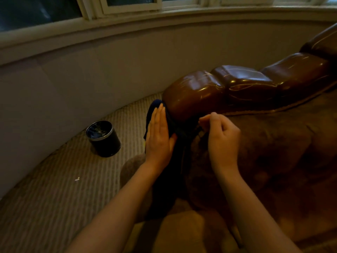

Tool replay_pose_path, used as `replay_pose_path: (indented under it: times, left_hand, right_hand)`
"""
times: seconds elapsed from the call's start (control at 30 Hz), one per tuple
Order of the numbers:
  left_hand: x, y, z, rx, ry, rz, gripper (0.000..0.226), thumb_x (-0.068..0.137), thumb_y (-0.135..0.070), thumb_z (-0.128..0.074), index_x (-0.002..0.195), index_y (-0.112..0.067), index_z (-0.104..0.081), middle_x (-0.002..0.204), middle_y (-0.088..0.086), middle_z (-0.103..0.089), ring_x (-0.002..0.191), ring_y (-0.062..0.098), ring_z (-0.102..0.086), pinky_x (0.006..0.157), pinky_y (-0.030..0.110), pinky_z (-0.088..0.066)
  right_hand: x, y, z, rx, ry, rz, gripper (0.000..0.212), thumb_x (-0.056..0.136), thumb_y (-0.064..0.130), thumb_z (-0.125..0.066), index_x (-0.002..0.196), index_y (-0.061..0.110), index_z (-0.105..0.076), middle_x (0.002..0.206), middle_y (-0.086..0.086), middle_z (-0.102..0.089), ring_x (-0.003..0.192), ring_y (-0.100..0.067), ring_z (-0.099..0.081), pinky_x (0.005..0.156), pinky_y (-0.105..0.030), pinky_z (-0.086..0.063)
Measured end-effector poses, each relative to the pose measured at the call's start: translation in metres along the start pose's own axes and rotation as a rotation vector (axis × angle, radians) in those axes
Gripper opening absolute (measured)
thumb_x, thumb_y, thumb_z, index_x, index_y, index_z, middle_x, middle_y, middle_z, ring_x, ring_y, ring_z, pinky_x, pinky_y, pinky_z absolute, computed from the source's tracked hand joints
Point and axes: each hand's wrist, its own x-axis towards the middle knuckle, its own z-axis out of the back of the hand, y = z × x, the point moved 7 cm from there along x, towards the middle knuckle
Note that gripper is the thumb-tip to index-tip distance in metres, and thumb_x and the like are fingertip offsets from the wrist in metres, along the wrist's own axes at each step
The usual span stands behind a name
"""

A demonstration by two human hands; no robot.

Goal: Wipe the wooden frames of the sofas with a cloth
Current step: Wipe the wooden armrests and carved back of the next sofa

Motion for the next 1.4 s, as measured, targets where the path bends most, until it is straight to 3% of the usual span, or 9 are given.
replay_pose_path:
  times: [0.13, 0.23, 0.37, 0.5, 0.6, 0.73, 0.9, 1.2, 1.4]
  left_hand:
    - [0.050, -0.051, 0.005, 0.138, -0.049, -0.311, 0.052, 0.090, -0.013, -0.044, 0.139, -0.002, -0.033, 0.142, 0.021, -0.042, 0.135, 0.030, -0.034, 0.109, 0.046, -0.031]
    - [0.105, -0.084, -0.006, 0.200, 0.164, -0.360, 0.046, 0.093, -0.015, -0.048, 0.137, -0.003, -0.045, 0.141, 0.013, -0.048, 0.134, 0.024, -0.041, 0.109, 0.041, -0.031]
    - [0.146, -0.079, -0.005, -0.547, 0.512, 0.099, 0.042, 0.094, -0.002, -0.050, 0.136, -0.002, -0.045, 0.140, 0.011, -0.047, 0.122, 0.015, -0.048, 0.103, 0.023, -0.037]
    - [0.132, -0.024, 0.011, -1.442, 0.085, 0.812, 0.038, 0.087, 0.015, -0.025, 0.103, -0.001, -0.055, 0.099, 0.011, -0.060, 0.092, 0.019, -0.058, 0.082, 0.024, -0.049]
    - [0.112, 0.010, 0.021, -1.187, -0.150, 0.990, 0.037, 0.084, 0.019, -0.023, 0.076, -0.002, -0.052, 0.058, 0.006, -0.056, 0.053, 0.013, -0.055, 0.044, 0.019, -0.045]
    - [0.110, 0.034, 0.045, -0.956, -0.220, 1.061, 0.035, 0.086, 0.015, -0.024, 0.079, -0.006, -0.051, 0.075, 0.008, -0.050, 0.068, 0.016, -0.052, 0.060, 0.022, -0.048]
    - [0.119, 0.033, 0.059, -0.790, -0.041, 1.047, 0.033, 0.083, 0.012, -0.029, 0.080, -0.009, -0.053, 0.078, 0.005, -0.051, 0.073, 0.016, -0.055, 0.069, 0.026, -0.046]
    - [0.120, 0.023, 0.001, -0.691, -0.044, 0.955, 0.025, 0.083, 0.007, -0.039, 0.066, -0.002, -0.055, 0.046, 0.000, -0.052, 0.043, 0.008, -0.047, 0.045, 0.021, -0.038]
    - [0.105, 0.034, 0.005, -0.673, -0.247, 0.862, 0.023, 0.085, 0.007, -0.039, 0.084, 0.001, -0.061, 0.069, 0.009, -0.055, 0.061, 0.015, -0.053, 0.048, 0.020, -0.044]
  right_hand:
    - [-0.006, 0.013, -0.012, 0.049, -0.003, 0.067, 0.029, 0.098, 0.021, -0.043, 0.083, 0.019, -0.067, 0.081, 0.007, -0.066, 0.079, -0.003, -0.061, 0.073, -0.023, -0.048]
    - [0.000, 0.031, -0.002, 0.083, -0.124, 0.175, 0.024, 0.098, 0.023, -0.040, 0.096, 0.020, -0.064, 0.094, 0.009, -0.064, 0.091, 0.001, -0.058, 0.081, -0.015, -0.045]
    - [0.021, 0.051, -0.007, 0.034, -0.145, 0.234, 0.032, 0.095, 0.019, -0.042, 0.122, 0.010, -0.058, 0.119, 0.004, -0.057, 0.112, -0.003, -0.052, 0.097, -0.017, -0.040]
    - [0.045, 0.074, -0.046, -0.256, -0.072, 0.336, 0.043, 0.092, 0.026, -0.036, 0.119, 0.002, -0.059, 0.120, -0.016, -0.061, 0.119, -0.030, -0.051, 0.106, -0.031, -0.032]
    - [0.066, 0.071, -0.099, -0.890, 0.231, 0.293, 0.053, 0.095, 0.042, -0.022, 0.120, 0.013, -0.060, 0.130, -0.014, -0.055, 0.135, -0.038, -0.031, 0.115, -0.047, -0.013]
    - [0.088, 0.051, -0.131, -1.365, 0.568, 0.268, 0.053, 0.098, 0.043, -0.026, 0.136, 0.013, -0.046, 0.148, -0.015, -0.033, 0.141, -0.042, -0.012, 0.111, -0.058, 0.002]
    - [0.137, 0.049, -0.099, -1.254, 0.662, 0.157, 0.056, 0.096, 0.051, -0.025, 0.128, 0.014, -0.052, 0.135, -0.013, -0.050, 0.127, -0.031, -0.040, 0.109, -0.051, -0.015]
    - [0.059, 0.046, -0.061, -1.044, 0.265, 0.657, 0.055, 0.087, 0.042, -0.030, 0.123, 0.015, -0.061, 0.135, -0.007, -0.054, 0.134, -0.029, -0.039, 0.109, -0.049, -0.011]
    - [0.125, 0.051, -0.121, -1.214, 0.739, 0.319, 0.049, 0.094, 0.045, -0.030, 0.123, 0.017, -0.057, 0.134, -0.008, -0.052, 0.126, -0.029, -0.043, 0.108, -0.049, -0.021]
